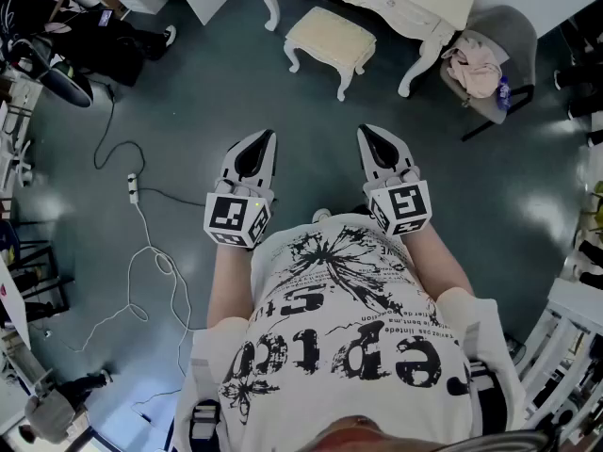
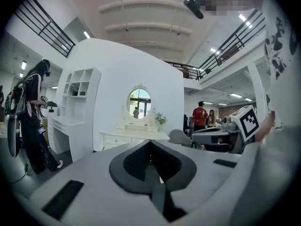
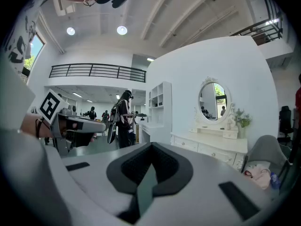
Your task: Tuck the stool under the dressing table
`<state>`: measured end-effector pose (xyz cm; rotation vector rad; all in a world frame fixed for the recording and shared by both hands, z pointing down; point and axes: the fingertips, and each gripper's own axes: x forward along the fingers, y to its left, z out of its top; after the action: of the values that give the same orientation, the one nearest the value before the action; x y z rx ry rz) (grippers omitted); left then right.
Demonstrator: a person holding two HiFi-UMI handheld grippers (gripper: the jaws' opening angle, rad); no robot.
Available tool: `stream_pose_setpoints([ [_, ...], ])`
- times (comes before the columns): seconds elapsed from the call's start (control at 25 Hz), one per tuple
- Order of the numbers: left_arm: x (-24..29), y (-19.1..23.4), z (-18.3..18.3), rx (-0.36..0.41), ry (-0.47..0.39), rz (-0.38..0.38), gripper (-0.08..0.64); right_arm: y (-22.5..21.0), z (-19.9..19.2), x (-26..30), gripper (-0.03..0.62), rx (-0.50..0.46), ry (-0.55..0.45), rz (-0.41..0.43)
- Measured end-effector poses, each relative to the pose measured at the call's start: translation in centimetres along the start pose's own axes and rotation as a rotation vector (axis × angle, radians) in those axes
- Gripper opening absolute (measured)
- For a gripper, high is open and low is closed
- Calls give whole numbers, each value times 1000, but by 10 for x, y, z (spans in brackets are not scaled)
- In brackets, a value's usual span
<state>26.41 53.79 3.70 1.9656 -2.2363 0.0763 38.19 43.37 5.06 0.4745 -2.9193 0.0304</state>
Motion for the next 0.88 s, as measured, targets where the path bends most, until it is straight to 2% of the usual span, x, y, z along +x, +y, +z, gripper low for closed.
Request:
stream_pose_setpoints([
  [0.48, 5, 3, 0, -3, -6, 5, 20, -7, -2, 6, 17, 16, -2, -9],
  [0.88, 5, 18, 3, -6, 1, 42, 20, -5, -6, 28, 17, 17, 26, 3],
])
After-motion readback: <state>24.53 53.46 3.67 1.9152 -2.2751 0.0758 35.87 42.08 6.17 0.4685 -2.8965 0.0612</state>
